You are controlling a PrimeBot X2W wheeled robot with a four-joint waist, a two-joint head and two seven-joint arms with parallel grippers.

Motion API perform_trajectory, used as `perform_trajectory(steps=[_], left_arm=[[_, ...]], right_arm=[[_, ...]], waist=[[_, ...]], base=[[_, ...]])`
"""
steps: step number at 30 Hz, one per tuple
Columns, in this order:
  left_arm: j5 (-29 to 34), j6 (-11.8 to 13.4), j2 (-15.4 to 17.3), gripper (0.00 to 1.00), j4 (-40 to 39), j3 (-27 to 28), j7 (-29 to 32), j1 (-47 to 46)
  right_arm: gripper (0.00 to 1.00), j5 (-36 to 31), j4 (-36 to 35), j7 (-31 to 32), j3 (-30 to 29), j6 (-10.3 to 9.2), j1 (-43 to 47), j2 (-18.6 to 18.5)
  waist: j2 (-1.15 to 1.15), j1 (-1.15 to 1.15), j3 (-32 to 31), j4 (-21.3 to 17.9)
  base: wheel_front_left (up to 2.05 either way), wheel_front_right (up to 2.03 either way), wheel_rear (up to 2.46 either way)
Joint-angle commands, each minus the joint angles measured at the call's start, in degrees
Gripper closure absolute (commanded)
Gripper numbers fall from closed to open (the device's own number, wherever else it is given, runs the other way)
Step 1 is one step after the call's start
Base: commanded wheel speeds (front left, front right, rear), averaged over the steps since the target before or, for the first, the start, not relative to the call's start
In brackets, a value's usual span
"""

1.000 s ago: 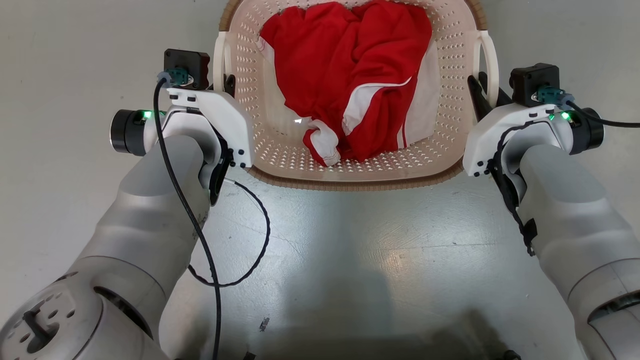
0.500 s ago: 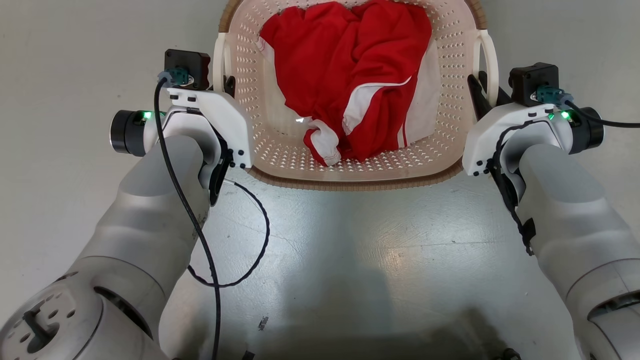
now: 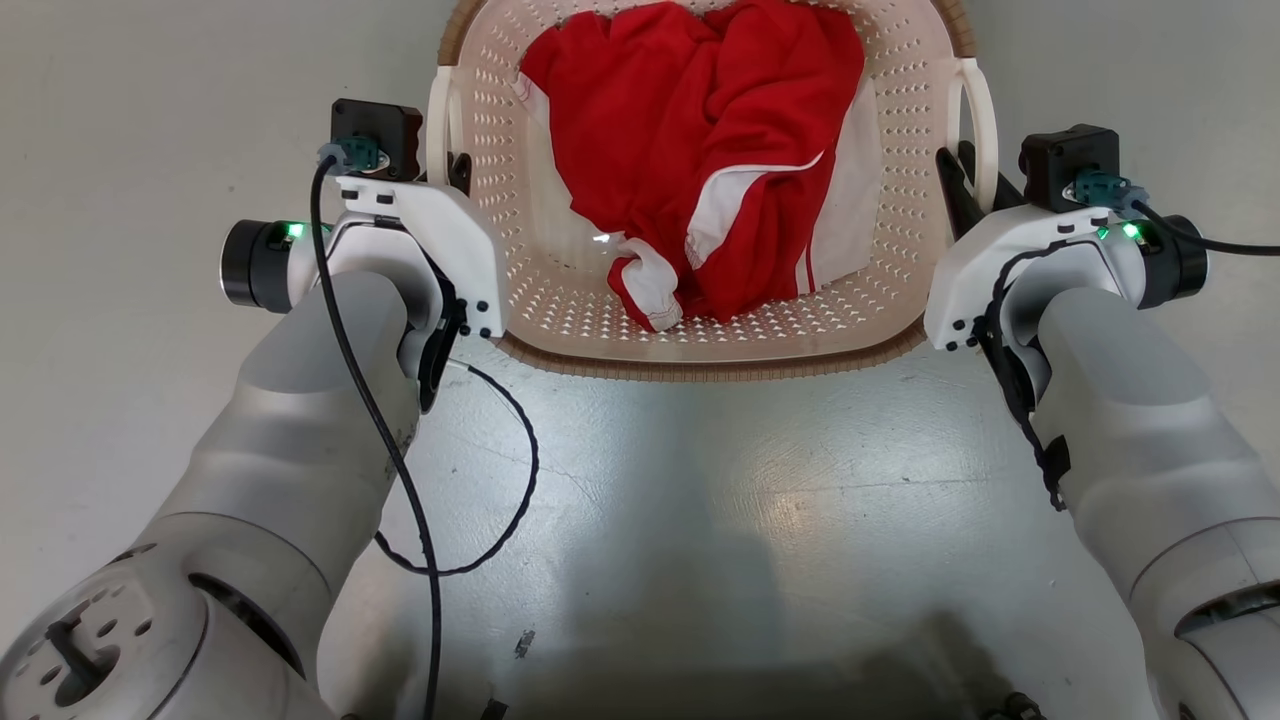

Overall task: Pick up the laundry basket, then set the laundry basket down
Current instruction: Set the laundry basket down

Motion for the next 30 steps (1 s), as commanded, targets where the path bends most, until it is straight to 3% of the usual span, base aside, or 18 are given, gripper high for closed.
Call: perform_trajectory(steps=[1, 16, 17, 18, 19, 30], left_arm=[[-0.08, -0.26, 1.17, 1.0, -0.25, 0.33, -0.08, -1.67], [-0.38, 0.37, 1.53, 1.0, -0.25, 0.15, 0.74, -1.72], [-0.58, 0.6, 1.55, 0.68, -0.25, 0.33, 0.84, -1.71], [-0.68, 0.99, 1.56, 0.18, -0.25, 0.38, 1.1, -1.65], [-0.73, 1.26, 1.59, 0.0, -0.25, 0.38, 1.4, -1.57], [-1.25, 2.6, 1.35, 0.0, -0.24, 0.47, 1.87, -0.88]], right_arm=[[1.0, -0.83, -0.64, -0.62, 1.22, 0.44, 2.54, 1.67], [1.0, 1.53, -1.01, -0.76, 3.16, 0.44, 2.58, 1.68], [0.71, 1.3, -1.0, -0.82, 2.74, 0.44, 2.41, 1.68], [0.0, 1.04, -0.98, -0.87, 2.34, 0.44, 2.29, 1.68], [0.0, 0.63, -0.97, -0.94, 1.83, 0.44, 2.1, 1.68], [0.0, -4.17, -2.49, -1.28, -3.79, 0.44, 2.39, 1.68]], waist=[[0.0, 0.0, 0.05, 0.03], [0.0, 0.0, 0.33, -0.36], [0.0, 0.0, 0.37, -0.41], [0.0, 0.0, 0.41, -0.41], [0.0, 0.0, 0.44, -0.46], [0.0, 0.0, -0.55, -0.38]], base=[[0.0, 0.0, 0.0], [0.0, 0.0, 0.0], [0.0, 0.0, 0.0], [0.0, 0.0, 0.0], [0.0, 0.0, 0.0], [0.0, 0.0, 0.0]])
